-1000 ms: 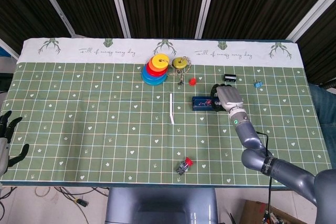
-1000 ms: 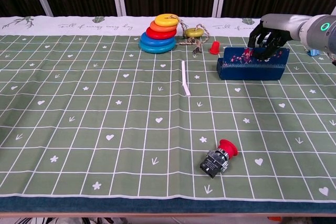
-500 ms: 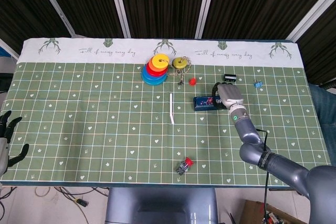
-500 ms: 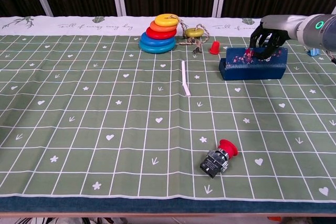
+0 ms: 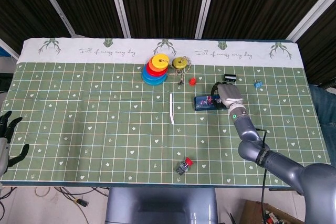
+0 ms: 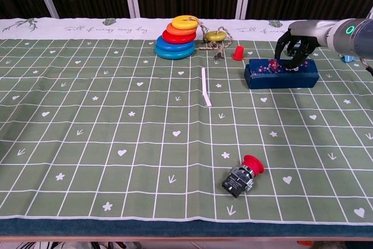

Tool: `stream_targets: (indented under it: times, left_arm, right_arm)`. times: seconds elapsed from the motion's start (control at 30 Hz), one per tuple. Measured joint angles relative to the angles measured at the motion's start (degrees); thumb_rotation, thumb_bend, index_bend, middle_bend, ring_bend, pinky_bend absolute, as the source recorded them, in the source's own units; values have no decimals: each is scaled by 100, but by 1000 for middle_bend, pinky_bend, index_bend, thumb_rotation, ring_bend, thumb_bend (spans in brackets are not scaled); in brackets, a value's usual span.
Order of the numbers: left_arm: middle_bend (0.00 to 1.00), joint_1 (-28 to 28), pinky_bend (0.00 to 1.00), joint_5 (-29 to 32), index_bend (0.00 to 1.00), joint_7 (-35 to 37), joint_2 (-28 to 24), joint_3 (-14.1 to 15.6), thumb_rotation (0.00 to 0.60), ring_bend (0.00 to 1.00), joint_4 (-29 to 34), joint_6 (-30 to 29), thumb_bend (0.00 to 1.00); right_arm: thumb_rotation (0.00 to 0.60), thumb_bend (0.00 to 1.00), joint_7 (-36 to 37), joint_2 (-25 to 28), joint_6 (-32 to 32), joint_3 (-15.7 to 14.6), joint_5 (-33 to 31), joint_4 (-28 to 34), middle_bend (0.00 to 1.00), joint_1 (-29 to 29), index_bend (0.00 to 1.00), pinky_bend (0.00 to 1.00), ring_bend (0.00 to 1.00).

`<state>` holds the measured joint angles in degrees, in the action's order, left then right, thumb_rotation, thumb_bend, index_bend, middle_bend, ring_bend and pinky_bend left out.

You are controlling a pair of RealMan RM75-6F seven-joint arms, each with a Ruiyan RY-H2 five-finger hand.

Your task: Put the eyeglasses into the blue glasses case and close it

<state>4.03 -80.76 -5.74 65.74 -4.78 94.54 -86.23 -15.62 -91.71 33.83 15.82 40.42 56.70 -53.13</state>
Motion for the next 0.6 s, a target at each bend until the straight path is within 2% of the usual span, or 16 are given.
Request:
stream_targets:
  times: [0.17,0.3,0.43,0.6]
  left_arm:
    - [0,0,0,4,137,-4,-5,4,600,0,3,10,315]
    - [0,0,0,3,137,-5,-10,4,600,0,9,8,315]
    - [0,-3,0,11,137,3,-18,1,600,0,12,8,315]
    - [0,0,0,5,137,-14,-15,9,600,0,15,16,315]
  right_arm:
    - [600,536,27,-54,-28,-4,-47,-89,204,-51,239,207,169]
    - [600,524,100,-92,-28,30,-64,-142,197,-81,222,207,160]
    - [600,449,132,75,-37,16,18,34,188,-65,222,201,134]
    - [600,337,-25,423,-88,-188,57,441,181,-35,222,199,103]
